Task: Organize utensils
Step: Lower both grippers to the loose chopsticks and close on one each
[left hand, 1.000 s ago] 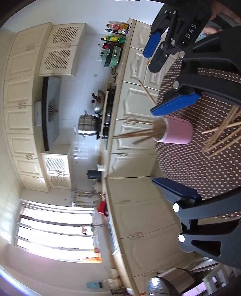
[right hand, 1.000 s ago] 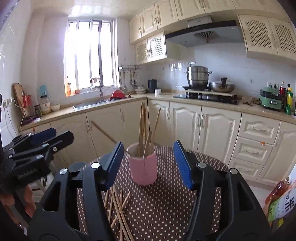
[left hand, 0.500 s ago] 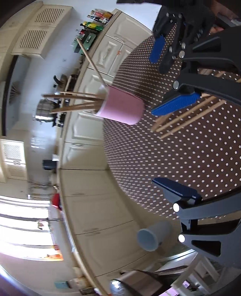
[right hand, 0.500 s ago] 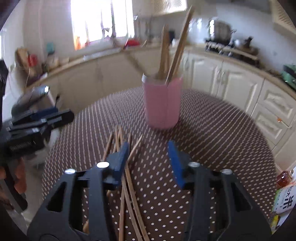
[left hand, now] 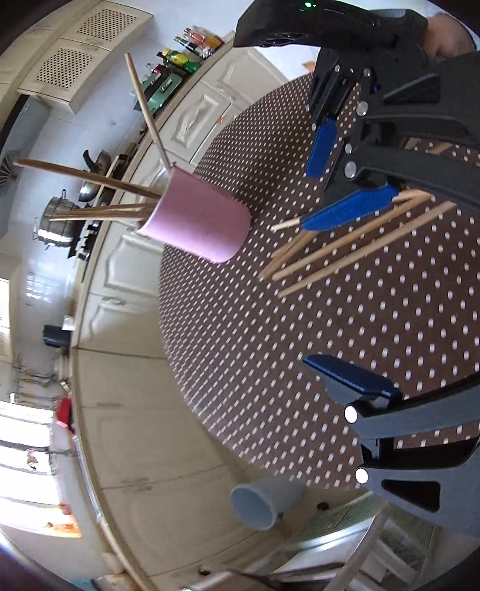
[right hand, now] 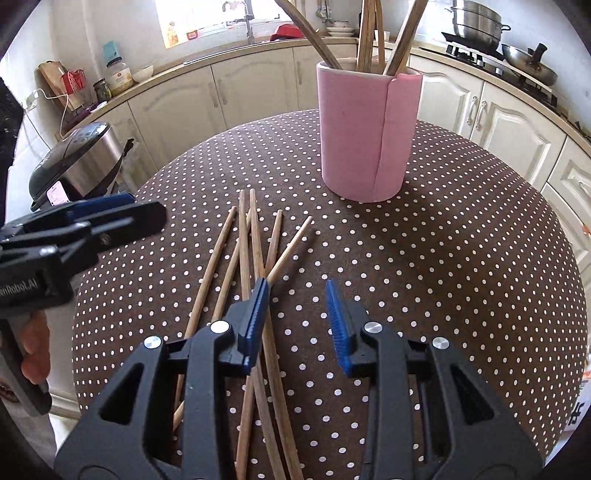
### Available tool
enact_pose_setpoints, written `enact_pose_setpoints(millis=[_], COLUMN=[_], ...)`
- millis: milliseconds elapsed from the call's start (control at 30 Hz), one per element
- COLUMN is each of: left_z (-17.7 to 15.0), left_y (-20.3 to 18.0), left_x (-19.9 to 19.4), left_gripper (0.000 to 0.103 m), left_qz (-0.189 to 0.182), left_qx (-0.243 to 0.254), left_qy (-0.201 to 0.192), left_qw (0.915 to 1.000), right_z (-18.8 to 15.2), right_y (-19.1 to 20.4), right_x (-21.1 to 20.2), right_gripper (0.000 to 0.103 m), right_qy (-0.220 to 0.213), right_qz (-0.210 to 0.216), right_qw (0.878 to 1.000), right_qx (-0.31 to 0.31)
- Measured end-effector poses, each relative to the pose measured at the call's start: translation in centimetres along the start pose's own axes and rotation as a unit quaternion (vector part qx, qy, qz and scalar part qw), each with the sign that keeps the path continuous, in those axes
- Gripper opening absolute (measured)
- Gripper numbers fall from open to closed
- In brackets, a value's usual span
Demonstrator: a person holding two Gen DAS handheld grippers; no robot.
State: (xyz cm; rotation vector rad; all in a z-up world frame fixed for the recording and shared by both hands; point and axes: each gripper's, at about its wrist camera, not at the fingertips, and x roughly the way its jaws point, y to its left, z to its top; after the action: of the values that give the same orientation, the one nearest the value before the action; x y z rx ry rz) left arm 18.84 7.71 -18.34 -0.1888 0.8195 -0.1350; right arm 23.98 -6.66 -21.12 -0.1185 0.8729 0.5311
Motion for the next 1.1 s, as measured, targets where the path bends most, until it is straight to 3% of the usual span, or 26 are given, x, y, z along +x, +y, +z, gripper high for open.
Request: enact_pose_setpoints(millis=[200,367,533,700,967,1100], left_z=[0.4,0.7,1.0,1.7,2.8,3.4], left_y=[-1.6,-2.9,-4.2,-5.3,-7.2,-8.4], left_x=[1.7,3.4,5.5,7.7,10.1,9.2], left_gripper=[0.066,0.049,0.032,0.026,0.008,0.006], left_qz=[-0.011,-0.021,-0.030,-0.020,-0.012,-0.023], left_qx=[-0.002,-0.006,-0.015,-0.020,-0.022,-0.015], left_qy=[0.024,0.048,0.071,0.092,0.099,0.081], left_qw=[0.9996,0.9986,0.9969,0.9953,0.9948,0.9963], right_z=[-0.3,-1.9,-2.4,-2.4,-2.9,-3.2], right_y=[0.0,0.0,-0.8,-1.4,-2.8,-3.9], right_x=[-0.3,0.2,0.2,-0.1,-0.7,-1.4], right_gripper=[0.030,0.018,0.013,0.013,0.010,0.010], right_qy=[0.010,0.019,0.016,0.015,0.015,0.018], right_qz=[0.012,0.011,0.019,0.028,0.027,0.017], right_qw=[1.000,1.000,1.000,0.999,0.999,0.999], right_qx=[-0.011,-0.009,0.009,0.016,0.020,0.020])
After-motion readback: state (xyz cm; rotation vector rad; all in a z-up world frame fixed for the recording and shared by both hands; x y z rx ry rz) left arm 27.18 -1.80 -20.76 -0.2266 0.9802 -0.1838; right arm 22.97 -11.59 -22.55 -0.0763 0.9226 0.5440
